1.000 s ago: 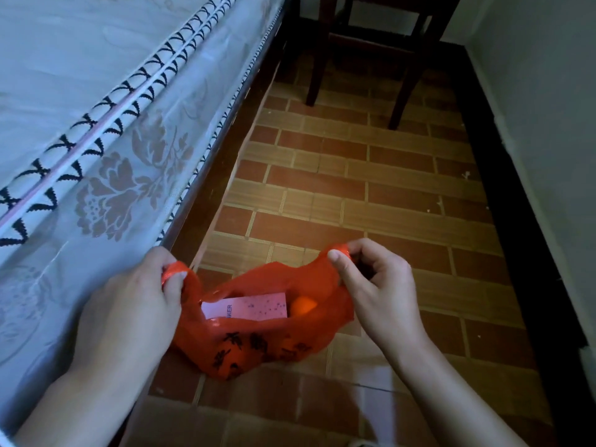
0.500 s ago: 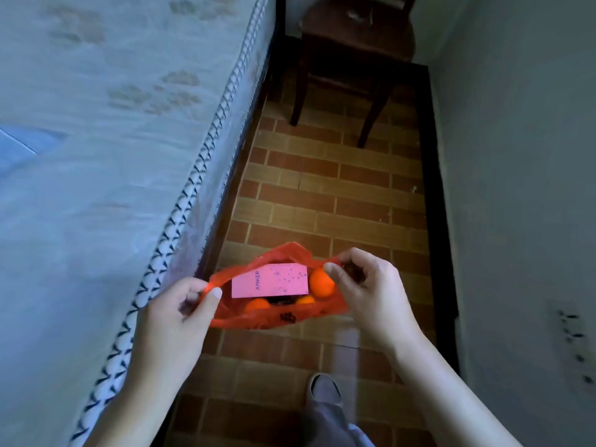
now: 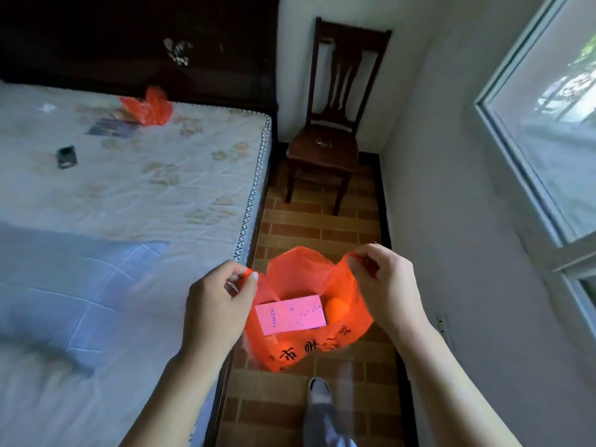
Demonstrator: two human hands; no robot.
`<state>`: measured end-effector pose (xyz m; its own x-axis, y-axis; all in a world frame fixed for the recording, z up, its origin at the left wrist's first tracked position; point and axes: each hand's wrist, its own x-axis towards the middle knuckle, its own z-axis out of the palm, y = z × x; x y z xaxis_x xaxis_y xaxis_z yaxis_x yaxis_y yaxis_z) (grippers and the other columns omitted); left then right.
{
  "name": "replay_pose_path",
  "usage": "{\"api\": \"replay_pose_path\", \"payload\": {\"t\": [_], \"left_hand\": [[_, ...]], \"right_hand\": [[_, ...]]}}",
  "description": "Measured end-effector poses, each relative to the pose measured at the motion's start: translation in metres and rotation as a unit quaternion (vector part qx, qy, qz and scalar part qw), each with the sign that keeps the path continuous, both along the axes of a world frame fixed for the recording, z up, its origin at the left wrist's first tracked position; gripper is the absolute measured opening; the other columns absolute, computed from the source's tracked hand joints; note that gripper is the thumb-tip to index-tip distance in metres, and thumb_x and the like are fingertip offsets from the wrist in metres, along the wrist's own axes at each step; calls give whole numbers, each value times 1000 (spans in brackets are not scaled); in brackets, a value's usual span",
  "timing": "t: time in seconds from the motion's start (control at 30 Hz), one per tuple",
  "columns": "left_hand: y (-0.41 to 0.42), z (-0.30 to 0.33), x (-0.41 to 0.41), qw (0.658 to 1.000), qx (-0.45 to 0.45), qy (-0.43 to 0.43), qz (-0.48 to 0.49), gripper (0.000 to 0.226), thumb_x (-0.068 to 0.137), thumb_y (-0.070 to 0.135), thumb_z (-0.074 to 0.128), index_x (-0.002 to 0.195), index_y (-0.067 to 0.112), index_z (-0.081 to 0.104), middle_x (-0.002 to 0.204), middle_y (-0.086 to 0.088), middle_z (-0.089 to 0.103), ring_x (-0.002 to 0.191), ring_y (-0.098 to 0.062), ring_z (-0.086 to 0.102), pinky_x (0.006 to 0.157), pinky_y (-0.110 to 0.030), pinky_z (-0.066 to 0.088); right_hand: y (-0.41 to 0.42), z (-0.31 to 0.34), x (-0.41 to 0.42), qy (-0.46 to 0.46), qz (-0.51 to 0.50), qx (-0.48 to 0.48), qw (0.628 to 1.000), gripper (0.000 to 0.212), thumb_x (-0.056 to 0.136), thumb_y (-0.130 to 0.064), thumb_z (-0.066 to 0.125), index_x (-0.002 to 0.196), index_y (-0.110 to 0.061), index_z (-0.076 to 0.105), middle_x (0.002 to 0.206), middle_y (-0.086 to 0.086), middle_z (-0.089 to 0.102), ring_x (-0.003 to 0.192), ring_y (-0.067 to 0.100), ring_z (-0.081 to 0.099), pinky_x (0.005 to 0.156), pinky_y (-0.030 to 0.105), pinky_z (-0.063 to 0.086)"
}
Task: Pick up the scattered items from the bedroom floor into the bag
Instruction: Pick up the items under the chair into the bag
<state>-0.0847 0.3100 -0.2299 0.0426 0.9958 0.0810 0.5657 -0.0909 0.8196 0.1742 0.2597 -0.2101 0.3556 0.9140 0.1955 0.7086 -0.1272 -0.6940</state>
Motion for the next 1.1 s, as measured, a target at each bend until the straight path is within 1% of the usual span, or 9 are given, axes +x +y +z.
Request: {"api": "replay_pose_path", "payload": {"t": [0.17, 0.3, 0.43, 0.6, 0.67, 0.73, 0.87, 1.0, 1.1], "left_hand": [[-9, 68, -5, 1000, 16, -17, 4, 20, 87, 42, 65, 77, 25, 68, 64, 7, 70, 59, -17, 68, 68, -41, 58], [-12, 99, -2, 999, 28, -29, 4, 19, 92, 28, 72, 75, 23, 68, 58, 3, 69, 55, -17, 67, 69, -39, 59], [-7, 117, 7, 999, 23, -49, 1, 20, 93, 22, 73, 74, 23, 70, 56, 0, 69, 57, -20, 68, 68, -36, 57], [20, 130, 31, 998, 25, -63, 19, 20, 92, 18, 74, 73, 23, 71, 56, 1, 69, 56, -15, 67, 62, -24, 50], [34, 131, 40, 997, 27, -66, 23, 20, 91, 16, 74, 72, 21, 71, 56, 0, 69, 56, -17, 68, 59, -16, 48], [47, 132, 51, 996, 34, -72, 27, 21, 91, 14, 75, 72, 21, 71, 57, 0, 69, 55, -18, 68, 58, -14, 47], [72, 132, 76, 997, 36, -67, 29, 24, 91, 13, 75, 71, 23, 70, 57, 1, 69, 56, -18, 68, 61, -26, 49], [100, 140, 106, 996, 49, -67, 45, 23, 90, 14, 76, 70, 23, 70, 59, 4, 70, 55, -11, 67, 62, -27, 49], [121, 149, 126, 994, 68, -74, 50, 21, 90, 15, 76, 71, 24, 72, 64, 7, 71, 57, -9, 68, 61, -28, 49]], "right_hand": [[-22, 67, -1, -12, -30, 49, 998, 9, 90, -15, 74, 83, -19, 77, 73, -13, 68, 67, 3, 62, 66, 25, 51], [-31, 95, 9, -3, -47, 60, 997, 9, 90, -17, 73, 83, -20, 78, 65, -17, 65, 62, 2, 62, 62, 23, 47], [-28, 110, 23, 8, -60, 56, 997, 8, 89, -18, 74, 83, -21, 79, 64, -18, 66, 64, 1, 65, 61, 23, 50], [-4, 122, 50, 28, -53, 54, 997, 9, 90, -17, 74, 83, -20, 79, 68, -12, 71, 64, 8, 69, 65, 33, 59], [10, 125, 63, 32, -47, 52, 997, 10, 89, -16, 73, 82, -21, 79, 67, -12, 71, 63, 7, 69, 64, 31, 58], [23, 128, 75, 27, -44, 54, 997, 10, 89, -15, 74, 82, -21, 79, 69, -13, 72, 65, 6, 68, 64, 28, 56], [50, 132, 103, 19, -40, 48, 998, 10, 88, -16, 75, 81, -22, 79, 69, -15, 71, 68, 3, 67, 63, 26, 53], [76, 138, 130, 27, -29, 56, 998, 13, 87, -13, 74, 79, -23, 79, 67, -17, 70, 69, 1, 68, 58, 12, 45], [96, 143, 148, 44, -26, 73, 996, 14, 87, -12, 74, 78, -23, 78, 69, -16, 72, 69, 0, 68, 58, 10, 43]]}}
